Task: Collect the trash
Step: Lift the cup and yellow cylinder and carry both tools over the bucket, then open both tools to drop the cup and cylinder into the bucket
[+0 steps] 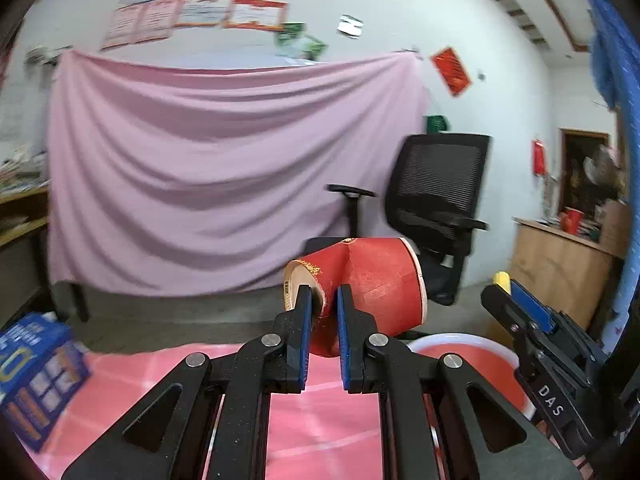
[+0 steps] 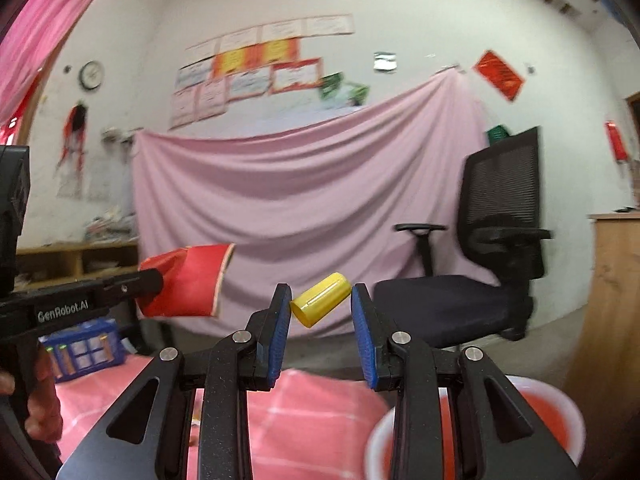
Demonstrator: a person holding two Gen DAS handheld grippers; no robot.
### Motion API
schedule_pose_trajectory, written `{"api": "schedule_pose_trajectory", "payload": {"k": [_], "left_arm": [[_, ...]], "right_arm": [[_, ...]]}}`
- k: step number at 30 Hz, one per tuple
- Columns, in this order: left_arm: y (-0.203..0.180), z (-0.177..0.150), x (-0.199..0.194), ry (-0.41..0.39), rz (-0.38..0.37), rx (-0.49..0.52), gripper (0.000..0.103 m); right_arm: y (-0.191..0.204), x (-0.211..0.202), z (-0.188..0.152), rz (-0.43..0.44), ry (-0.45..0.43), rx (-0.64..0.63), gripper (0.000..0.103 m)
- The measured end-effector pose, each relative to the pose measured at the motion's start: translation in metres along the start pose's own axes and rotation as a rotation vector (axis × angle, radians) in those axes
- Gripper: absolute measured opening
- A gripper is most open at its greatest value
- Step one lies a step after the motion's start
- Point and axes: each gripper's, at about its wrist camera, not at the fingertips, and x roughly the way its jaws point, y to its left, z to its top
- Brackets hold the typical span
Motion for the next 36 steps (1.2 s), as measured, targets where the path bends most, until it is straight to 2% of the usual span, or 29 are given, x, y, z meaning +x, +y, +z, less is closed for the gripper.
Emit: {"api": "schedule_pose_trajectory", "payload": {"k": [7,15,26,30,33,36], "left_arm": [[-0.067,0.005,0.041,0.029,-0.102,0.073,0.009],[-0.112,-0.012,0.089,0.202,-0.173,0.082,0.010],[-0.125,-0.034,0.128,0.389,-0.225,0.019,0.010],[-0.120,-0.040,0.132,0.431,-0.240,-0.018,0.011],[-0.112,-0.044,0.133,0.453,-0.236,-0.053,0.018],[-0.103,-0.044,0.131,0.454,-0.226,-0.072,0.019]], "right_arm": [[-0.051,-0.013,-0.006,-0.136,0.030,0.059,0.028],[-0.101,-0.008,-0.020,-0.227,0.172,0.182,0.029],[-0.129,-0.002,-0.036,-0.254,0.292,0.283,0.029],[-0.133,0.001,-0.040,-0.260,0.328,0.306,0.030],[-0.134,0.002,-0.042,-0.259,0.341,0.314,0.038],[-0.133,0.003,-0.042,-0.253,0.349,0.311,0.040]]}}
